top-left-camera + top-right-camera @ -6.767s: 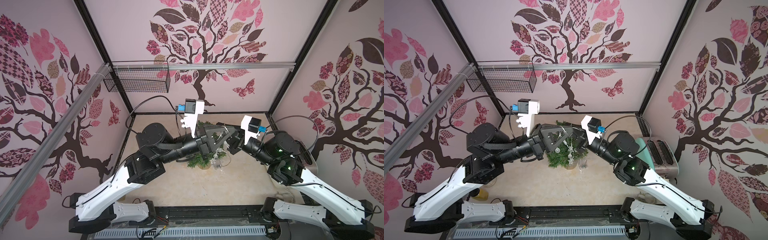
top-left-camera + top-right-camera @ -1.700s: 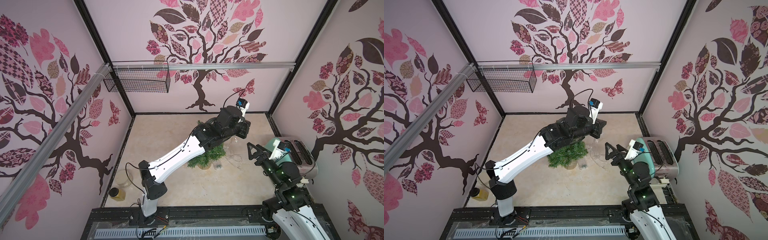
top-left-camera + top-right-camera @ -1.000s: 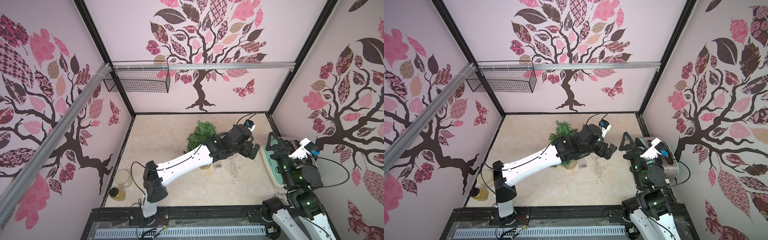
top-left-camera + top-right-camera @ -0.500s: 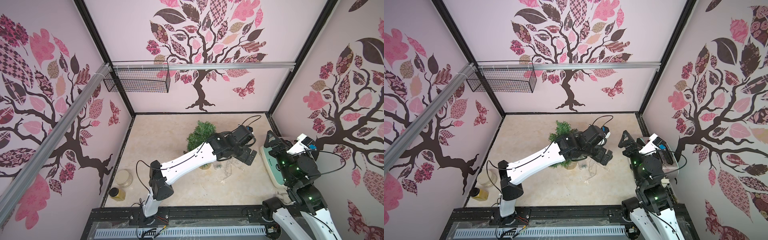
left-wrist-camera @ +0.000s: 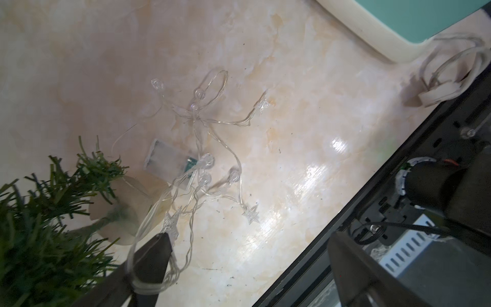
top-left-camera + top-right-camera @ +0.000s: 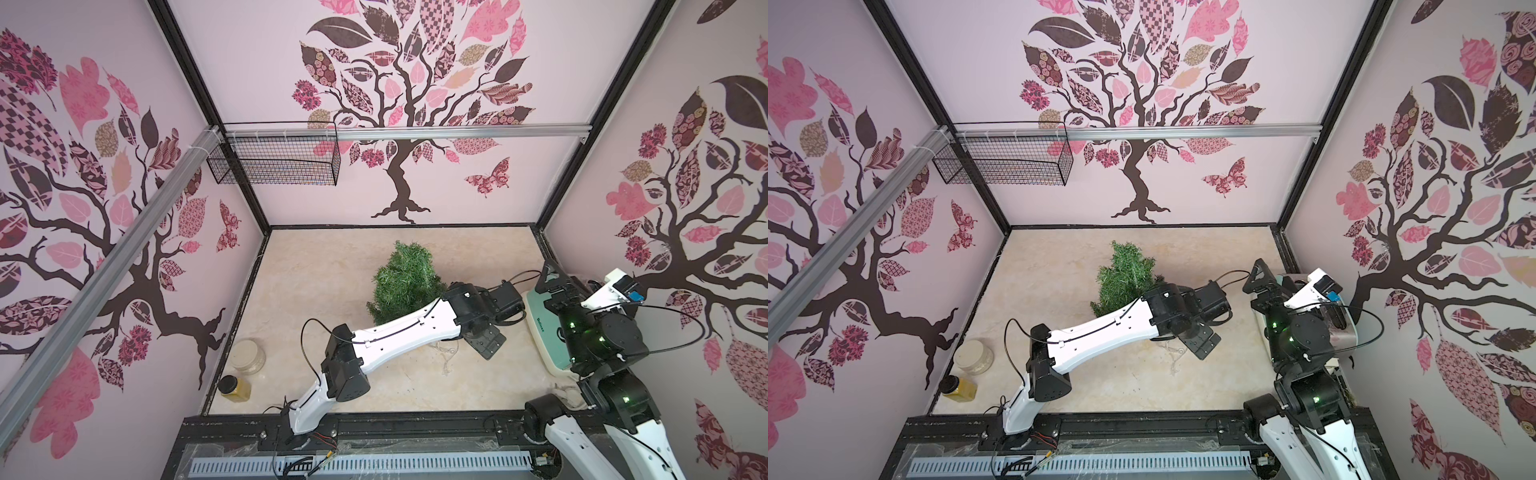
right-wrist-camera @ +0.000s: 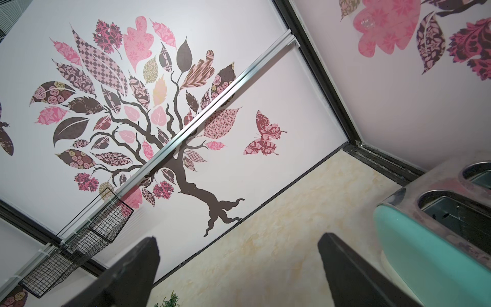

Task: Remove string lights from the small christmas tree
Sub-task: Place the light string at the center of the board.

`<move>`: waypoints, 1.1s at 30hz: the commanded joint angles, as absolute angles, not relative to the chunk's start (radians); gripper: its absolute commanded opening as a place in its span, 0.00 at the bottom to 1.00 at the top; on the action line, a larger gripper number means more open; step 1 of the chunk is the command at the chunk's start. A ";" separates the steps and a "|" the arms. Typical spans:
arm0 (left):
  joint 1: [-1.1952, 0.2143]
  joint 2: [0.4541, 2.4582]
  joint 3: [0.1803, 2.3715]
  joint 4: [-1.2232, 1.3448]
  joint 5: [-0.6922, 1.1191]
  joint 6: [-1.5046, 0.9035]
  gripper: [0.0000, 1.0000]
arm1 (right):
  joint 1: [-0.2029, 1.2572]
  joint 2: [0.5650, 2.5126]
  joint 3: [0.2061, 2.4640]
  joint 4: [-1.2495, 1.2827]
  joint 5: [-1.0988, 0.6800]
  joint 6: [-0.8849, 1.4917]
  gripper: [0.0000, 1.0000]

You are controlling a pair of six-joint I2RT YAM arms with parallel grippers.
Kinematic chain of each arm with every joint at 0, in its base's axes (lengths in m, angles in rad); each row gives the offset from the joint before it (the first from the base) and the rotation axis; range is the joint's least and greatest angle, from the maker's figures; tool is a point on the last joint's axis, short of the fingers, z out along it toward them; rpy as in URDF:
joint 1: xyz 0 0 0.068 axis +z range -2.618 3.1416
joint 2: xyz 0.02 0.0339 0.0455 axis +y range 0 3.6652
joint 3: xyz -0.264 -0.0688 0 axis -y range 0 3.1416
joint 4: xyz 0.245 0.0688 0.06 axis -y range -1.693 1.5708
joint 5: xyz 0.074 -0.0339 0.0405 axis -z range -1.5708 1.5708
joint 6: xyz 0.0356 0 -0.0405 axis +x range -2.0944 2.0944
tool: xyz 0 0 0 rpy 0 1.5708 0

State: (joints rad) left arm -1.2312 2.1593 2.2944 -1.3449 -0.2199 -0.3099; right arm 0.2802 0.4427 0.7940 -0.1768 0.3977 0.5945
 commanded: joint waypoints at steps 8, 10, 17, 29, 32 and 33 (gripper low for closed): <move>-1.382 2.239 2.316 -1.458 -0.669 -0.151 0.98 | 0.279 0.432 0.822 -0.176 0.412 0.580 1.00; -1.405 2.186 2.277 -1.384 -0.666 -0.108 0.98 | 0.279 0.437 0.821 -0.175 0.397 0.578 1.00; -1.375 2.151 2.157 -1.210 -0.702 0.003 0.98 | 0.279 0.442 0.816 -0.187 0.414 0.569 1.00; -1.366 2.073 2.105 -1.136 -0.701 -0.005 0.98 | 0.279 0.446 0.786 -0.150 0.419 0.546 1.00; -1.380 2.010 2.087 -1.071 -0.584 -0.030 0.98 | 0.278 0.451 0.783 -0.135 0.410 0.546 1.00; -1.380 1.996 2.085 -1.060 -0.550 -0.039 0.98 | 0.279 0.457 0.784 -0.133 0.411 0.546 1.00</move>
State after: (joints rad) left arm -1.3582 2.0724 2.0846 -1.1736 -0.6636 -0.0296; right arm 0.2798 0.4431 0.7845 -0.1650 0.4084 0.5598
